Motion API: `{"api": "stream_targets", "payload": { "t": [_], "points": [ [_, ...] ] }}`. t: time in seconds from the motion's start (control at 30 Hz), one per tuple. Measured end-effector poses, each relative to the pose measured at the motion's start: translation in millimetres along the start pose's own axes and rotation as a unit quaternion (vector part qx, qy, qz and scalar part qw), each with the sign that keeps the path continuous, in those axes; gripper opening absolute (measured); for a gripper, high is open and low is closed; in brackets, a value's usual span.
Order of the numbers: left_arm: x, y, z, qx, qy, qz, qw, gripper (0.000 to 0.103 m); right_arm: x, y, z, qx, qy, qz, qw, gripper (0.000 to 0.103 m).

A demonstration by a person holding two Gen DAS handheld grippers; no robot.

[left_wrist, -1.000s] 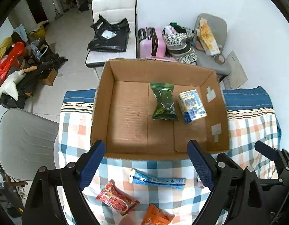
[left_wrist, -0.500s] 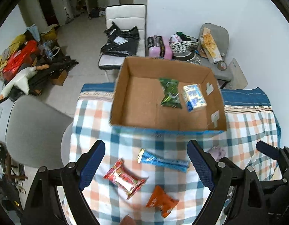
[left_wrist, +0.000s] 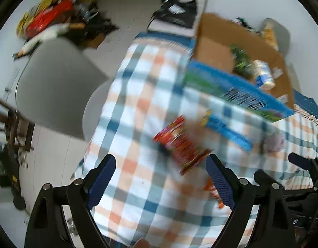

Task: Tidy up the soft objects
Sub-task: 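Grasp the red snack bag with the left gripper while the right grasps the orange bag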

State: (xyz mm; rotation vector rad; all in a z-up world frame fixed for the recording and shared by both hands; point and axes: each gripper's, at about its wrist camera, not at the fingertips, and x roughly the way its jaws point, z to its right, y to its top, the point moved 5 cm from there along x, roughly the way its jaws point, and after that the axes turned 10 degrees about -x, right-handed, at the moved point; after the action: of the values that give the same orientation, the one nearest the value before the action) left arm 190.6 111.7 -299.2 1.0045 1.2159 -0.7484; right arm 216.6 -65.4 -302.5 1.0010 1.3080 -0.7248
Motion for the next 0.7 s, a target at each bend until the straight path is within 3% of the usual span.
{"api": "stream_targets", "payload": {
  "t": [0.23,0.37,0.43,0.47,0.5,0.6,0.7],
  "points": [
    [44,-23,-29,-0.029,0.019,-0.057,0.9978,0.089,85,-34,-47,-0.077,0.025,-0.096,0.992,0.103],
    [66,-25,-31,-0.037,0.026,-0.085,0.9953,0.089,133,-53,-61,-0.080,0.037,-0.149,0.985,0.103],
    [75,-23,-28,-0.043,0.023,-0.097,0.9941,0.089,149,-61,-58,-0.059,0.046,-0.167,0.983,0.093],
    [80,-21,-25,-0.046,0.018,-0.105,0.9932,0.089,155,-64,-55,-0.048,0.049,-0.176,0.982,0.067],
    [84,-18,-21,-0.048,0.015,-0.111,0.9925,0.089,159,-68,-51,-0.041,0.045,-0.185,0.981,0.056],
    [100,-9,-4,-0.050,-0.002,-0.133,0.9899,0.089,155,-72,-35,-0.009,0.051,-0.178,0.983,0.045],
    [122,-2,10,-0.057,-0.010,-0.163,0.9849,0.089,143,-71,-10,0.027,0.030,-0.162,0.986,0.042]
  ]
}}
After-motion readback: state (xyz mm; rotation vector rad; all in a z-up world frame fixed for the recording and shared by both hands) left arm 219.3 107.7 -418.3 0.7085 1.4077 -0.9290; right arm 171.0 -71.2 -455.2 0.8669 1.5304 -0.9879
